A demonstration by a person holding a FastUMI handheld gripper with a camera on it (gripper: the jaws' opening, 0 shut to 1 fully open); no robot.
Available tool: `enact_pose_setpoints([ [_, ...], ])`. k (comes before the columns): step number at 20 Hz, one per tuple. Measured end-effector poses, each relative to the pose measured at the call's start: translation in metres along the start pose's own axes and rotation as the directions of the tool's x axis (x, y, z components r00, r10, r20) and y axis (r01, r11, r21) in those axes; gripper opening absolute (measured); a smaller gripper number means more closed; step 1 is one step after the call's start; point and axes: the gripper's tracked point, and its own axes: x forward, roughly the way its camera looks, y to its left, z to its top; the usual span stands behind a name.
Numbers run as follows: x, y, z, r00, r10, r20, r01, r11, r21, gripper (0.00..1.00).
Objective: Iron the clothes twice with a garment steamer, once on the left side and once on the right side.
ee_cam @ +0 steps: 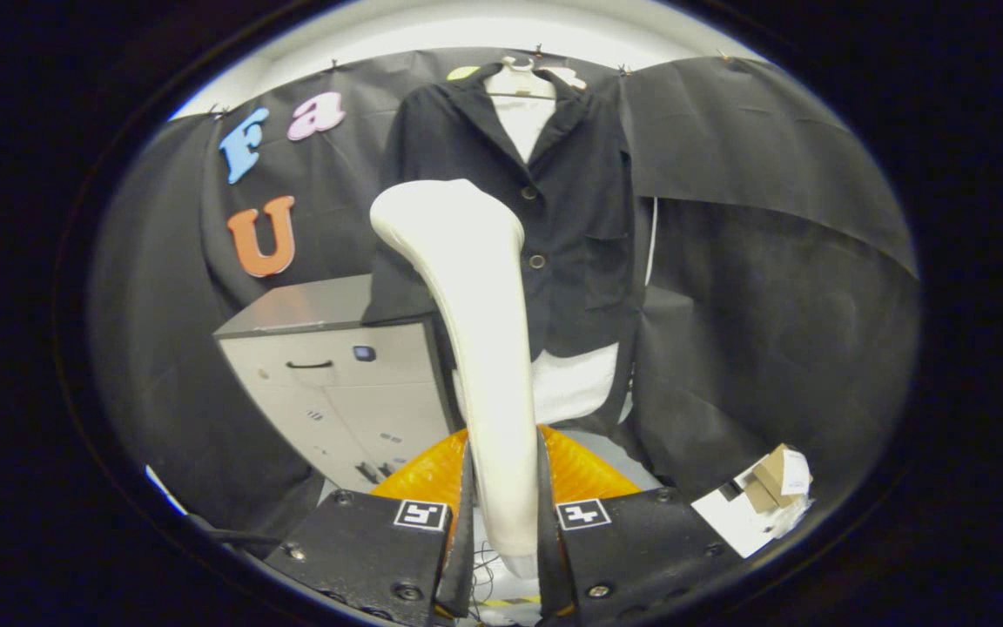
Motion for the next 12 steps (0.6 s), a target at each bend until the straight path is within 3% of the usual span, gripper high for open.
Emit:
enact_pose_setpoints([
  [7, -0.049, 0.042, -0.032, 0.995, 0.103, 0.003, -0.103, 0.993, -0.057, 0.33],
  [12, -0.066, 0.05, -0.051, 0.992, 0.129, -0.012, -0.13, 0.988, -0.078, 0.33],
])
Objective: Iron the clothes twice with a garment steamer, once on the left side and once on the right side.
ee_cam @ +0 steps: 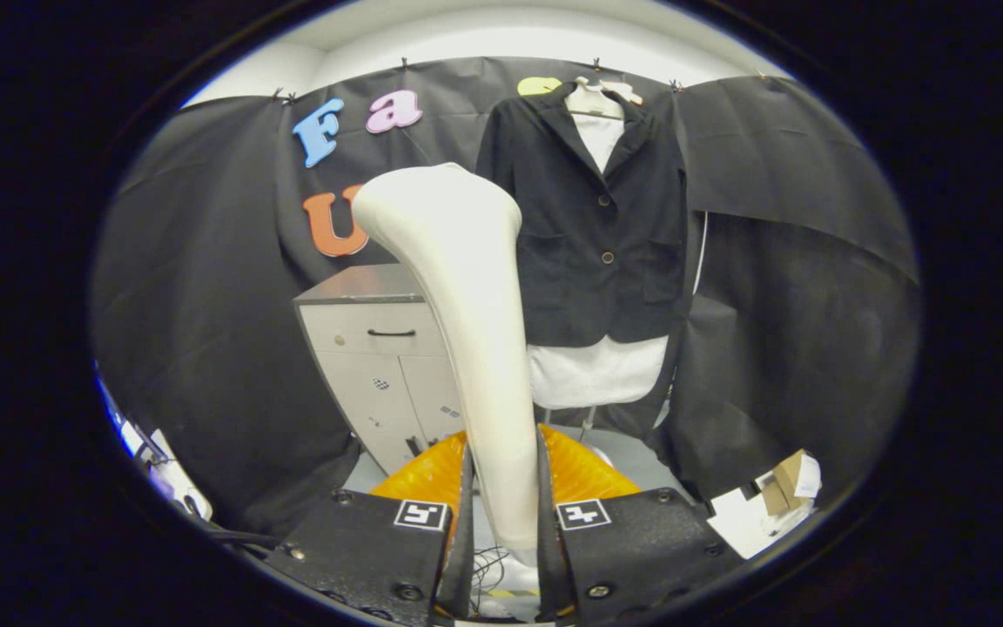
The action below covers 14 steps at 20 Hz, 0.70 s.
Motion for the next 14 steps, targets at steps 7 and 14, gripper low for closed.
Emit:
enact_pose_setpoints([
  [7, -0.004, -0.0047, -0.0049, 1.0, 0.001, -0.002, -0.001, 1.0, -0.005, 0.32],
  [14, -0.0036, -0.0084, -0.0105, 1.0, 0.001, -0.019, -0.001, 1.0, 0.0, 0.32],
])
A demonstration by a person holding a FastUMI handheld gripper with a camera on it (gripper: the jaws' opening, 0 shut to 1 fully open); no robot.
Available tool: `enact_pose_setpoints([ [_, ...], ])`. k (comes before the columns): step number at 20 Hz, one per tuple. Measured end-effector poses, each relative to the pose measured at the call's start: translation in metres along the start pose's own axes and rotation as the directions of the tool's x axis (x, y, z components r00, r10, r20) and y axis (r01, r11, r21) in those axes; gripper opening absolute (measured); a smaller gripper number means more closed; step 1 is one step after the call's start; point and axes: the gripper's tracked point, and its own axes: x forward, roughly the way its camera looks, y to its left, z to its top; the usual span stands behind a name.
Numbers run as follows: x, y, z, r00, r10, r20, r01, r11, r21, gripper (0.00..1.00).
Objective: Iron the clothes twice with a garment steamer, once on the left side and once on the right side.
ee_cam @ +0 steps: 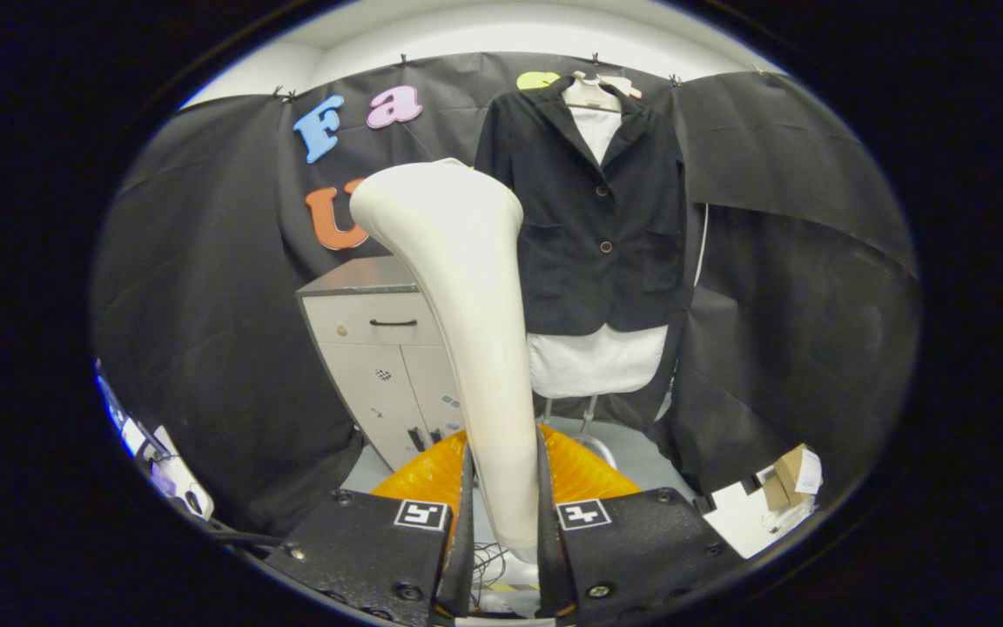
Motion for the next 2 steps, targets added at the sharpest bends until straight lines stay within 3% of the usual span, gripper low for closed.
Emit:
enact_pose_setpoints([
  [2, -0.0008, 0.0008, -0.0006, 1.0, 0.002, -0.001, -0.002, 1.0, 0.008, 0.33],
])
